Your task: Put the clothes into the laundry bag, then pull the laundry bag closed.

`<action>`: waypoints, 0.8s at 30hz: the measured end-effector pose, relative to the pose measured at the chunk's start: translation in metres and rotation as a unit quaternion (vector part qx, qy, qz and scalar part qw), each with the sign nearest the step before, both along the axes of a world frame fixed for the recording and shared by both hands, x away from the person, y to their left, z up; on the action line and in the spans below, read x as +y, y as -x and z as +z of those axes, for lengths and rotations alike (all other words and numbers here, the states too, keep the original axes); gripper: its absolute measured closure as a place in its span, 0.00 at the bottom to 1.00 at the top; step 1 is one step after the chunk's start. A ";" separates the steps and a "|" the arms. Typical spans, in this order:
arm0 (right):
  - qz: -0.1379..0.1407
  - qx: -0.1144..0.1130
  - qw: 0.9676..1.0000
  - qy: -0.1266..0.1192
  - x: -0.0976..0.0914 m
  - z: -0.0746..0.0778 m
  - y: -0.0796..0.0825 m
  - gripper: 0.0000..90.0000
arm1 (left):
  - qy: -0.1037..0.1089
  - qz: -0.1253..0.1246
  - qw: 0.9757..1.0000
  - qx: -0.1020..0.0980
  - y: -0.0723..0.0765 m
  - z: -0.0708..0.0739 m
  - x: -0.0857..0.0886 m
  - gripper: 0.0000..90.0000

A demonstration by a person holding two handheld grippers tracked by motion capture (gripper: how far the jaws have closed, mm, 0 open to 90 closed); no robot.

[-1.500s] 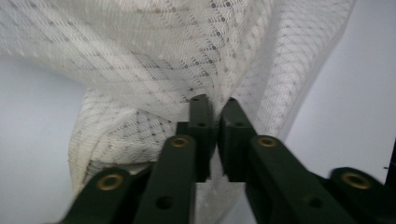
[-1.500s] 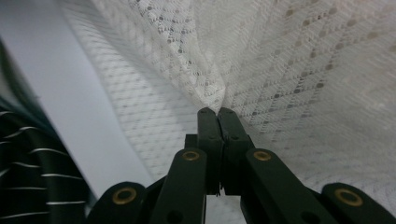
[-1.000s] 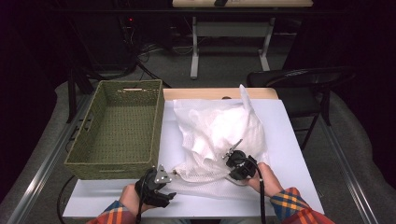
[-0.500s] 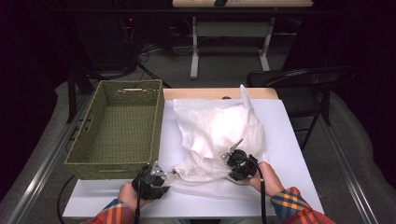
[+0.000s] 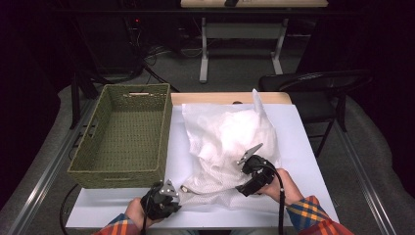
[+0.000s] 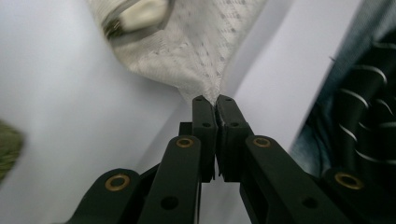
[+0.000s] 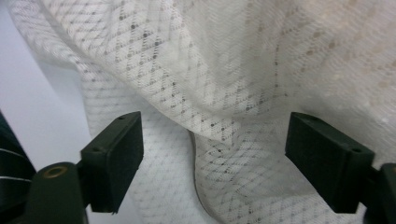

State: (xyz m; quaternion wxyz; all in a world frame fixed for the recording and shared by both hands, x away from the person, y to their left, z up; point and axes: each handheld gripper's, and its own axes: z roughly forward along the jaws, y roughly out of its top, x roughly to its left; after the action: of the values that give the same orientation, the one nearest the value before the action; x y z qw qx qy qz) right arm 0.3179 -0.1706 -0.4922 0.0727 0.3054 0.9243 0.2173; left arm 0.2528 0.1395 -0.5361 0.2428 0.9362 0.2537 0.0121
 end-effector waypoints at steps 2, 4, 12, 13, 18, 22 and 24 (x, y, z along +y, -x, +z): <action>0.003 0.001 1.000 -0.002 0.001 0.001 0.000 0.18 | -0.005 -0.001 1.000 -0.003 0.000 0.000 -0.001 0.96; 0.007 0.000 1.000 -0.005 0.002 0.002 0.001 0.17 | -0.004 0.013 1.000 0.003 -0.004 0.000 0.002 0.86; 0.009 0.002 1.000 -0.018 0.001 0.004 0.001 0.17 | 0.078 0.080 0.994 -0.020 -0.017 0.025 0.015 0.46; 0.011 0.002 1.000 -0.018 0.002 0.004 0.001 0.17 | 0.080 0.081 0.993 -0.021 -0.018 0.026 0.013 0.45; 0.016 0.000 1.000 -0.019 0.007 0.005 0.002 0.17 | 0.077 0.084 0.992 -0.045 -0.028 0.032 -0.005 0.49; 0.022 0.000 0.999 -0.025 0.010 0.006 0.005 0.17 | 0.057 0.100 0.991 -0.069 -0.036 0.031 -0.014 0.64; 0.026 0.001 0.999 -0.026 0.010 0.007 0.005 0.18 | 0.059 0.113 0.989 -0.076 -0.040 0.030 -0.015 0.67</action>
State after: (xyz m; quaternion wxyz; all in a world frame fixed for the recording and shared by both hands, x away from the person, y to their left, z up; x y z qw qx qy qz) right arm 0.3126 -0.1610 -0.4855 0.0577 0.2838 0.9258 0.2429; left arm 0.2928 0.1247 -0.5056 0.3132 0.8820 0.3389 0.0958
